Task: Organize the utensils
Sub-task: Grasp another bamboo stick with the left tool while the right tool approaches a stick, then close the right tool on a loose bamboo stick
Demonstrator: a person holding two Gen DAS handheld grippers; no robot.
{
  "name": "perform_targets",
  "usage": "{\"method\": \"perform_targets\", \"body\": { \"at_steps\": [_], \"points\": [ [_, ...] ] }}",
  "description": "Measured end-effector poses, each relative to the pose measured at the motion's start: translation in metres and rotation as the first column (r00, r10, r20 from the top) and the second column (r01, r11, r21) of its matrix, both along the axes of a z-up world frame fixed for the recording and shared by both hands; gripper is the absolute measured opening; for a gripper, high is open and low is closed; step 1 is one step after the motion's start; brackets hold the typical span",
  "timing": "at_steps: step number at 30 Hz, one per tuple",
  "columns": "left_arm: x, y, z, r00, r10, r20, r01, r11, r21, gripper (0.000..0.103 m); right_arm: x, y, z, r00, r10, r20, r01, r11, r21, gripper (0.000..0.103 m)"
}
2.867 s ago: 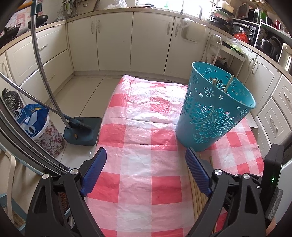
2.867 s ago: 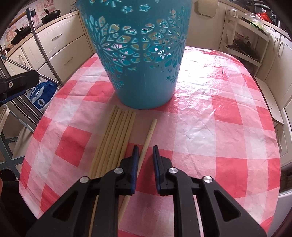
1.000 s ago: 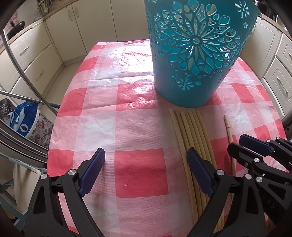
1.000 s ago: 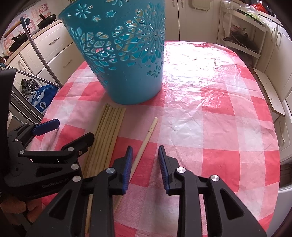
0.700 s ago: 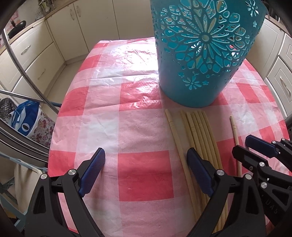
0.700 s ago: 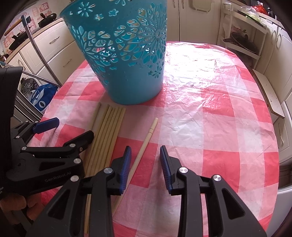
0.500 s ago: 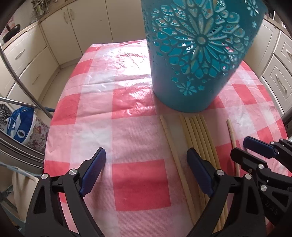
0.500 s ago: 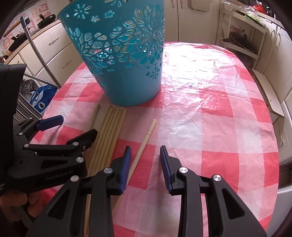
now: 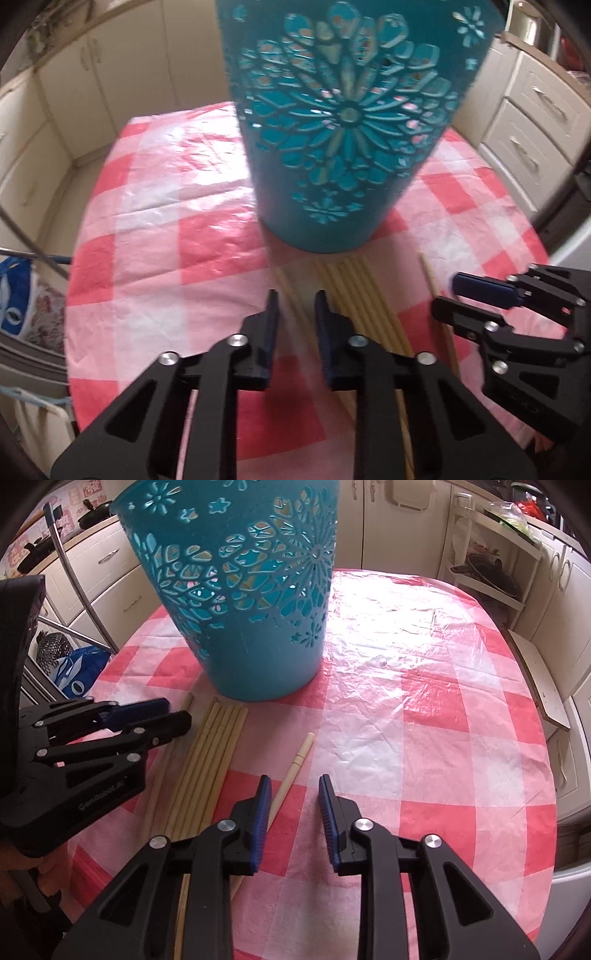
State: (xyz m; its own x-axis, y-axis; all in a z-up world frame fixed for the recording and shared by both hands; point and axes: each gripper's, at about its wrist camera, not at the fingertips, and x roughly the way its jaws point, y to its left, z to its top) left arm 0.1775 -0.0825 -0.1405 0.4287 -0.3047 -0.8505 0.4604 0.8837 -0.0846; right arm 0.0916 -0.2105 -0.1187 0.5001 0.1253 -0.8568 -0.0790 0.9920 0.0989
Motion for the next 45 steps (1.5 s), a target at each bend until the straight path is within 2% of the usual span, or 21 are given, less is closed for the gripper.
{"method": "perform_targets", "body": {
  "at_steps": [2, 4, 8, 13, 20, 23, 29, 33, 36, 45],
  "points": [
    [-0.003, -0.001, 0.0, 0.998, -0.053, -0.04, 0.051, 0.998, -0.042, 0.007, 0.0, -0.001, 0.0, 1.0, 0.014, -0.01, -0.013, 1.0, 0.011, 0.015],
    [-0.006, -0.001, -0.001, 0.993, -0.097, -0.062, 0.093, 0.994, -0.065, 0.006, 0.0, -0.002, 0.0, 0.999, 0.028, -0.018, -0.027, 0.999, 0.017, 0.012],
    [-0.015, -0.004, 0.001, 0.989, -0.14, -0.048, 0.139, 0.99, -0.025, 0.006, 0.0, -0.001, 0.0, 0.999, 0.036, -0.022, -0.036, 0.999, 0.013, 0.012],
    [-0.019, -0.012, 0.003, 0.995, -0.098, -0.014, 0.098, 0.993, 0.062, 0.006, 0.001, -0.003, 0.0, 1.0, 0.012, -0.015, -0.012, 1.0, 0.008, 0.012],
    [-0.022, -0.024, 0.001, 0.996, -0.086, 0.037, 0.081, 0.989, 0.124, 0.009, 0.002, 0.001, 0.0, 0.999, 0.036, -0.005, -0.036, 0.999, -0.005, 0.012],
    [-0.02, -0.023, 0.001, 0.997, -0.071, 0.022, 0.069, 0.992, 0.11, 0.006, 0.001, -0.001, 0.001, 0.998, 0.054, -0.016, -0.054, 0.998, 0.018, 0.008],
    [-0.018, -0.014, 0.001, 0.999, -0.029, 0.017, 0.027, 0.993, 0.113, 0.006, 0.004, -0.013, 0.0, 1.0, 0.008, -0.028, -0.007, 0.999, 0.049, 0.008],
    [-0.018, -0.012, 0.001, 0.999, -0.013, 0.029, 0.009, 0.992, 0.128, 0.009, 0.003, -0.011, 0.0, 1.0, 0.01, -0.022, -0.009, 0.999, 0.032, 0.008],
    [-0.018, -0.014, 0.001, 0.999, -0.017, 0.037, 0.012, 0.992, 0.128, 0.006, 0.002, -0.005, 0.0, 0.999, 0.029, -0.015, -0.029, 1.0, -0.002, 0.008],
    [-0.02, -0.009, 0.003, 0.999, 0.001, 0.036, -0.005, 0.992, 0.125, 0.005, 0.001, -0.004, 0.0, 0.998, 0.049, -0.026, -0.048, 0.999, 0.014, 0.006]
  ]
}}
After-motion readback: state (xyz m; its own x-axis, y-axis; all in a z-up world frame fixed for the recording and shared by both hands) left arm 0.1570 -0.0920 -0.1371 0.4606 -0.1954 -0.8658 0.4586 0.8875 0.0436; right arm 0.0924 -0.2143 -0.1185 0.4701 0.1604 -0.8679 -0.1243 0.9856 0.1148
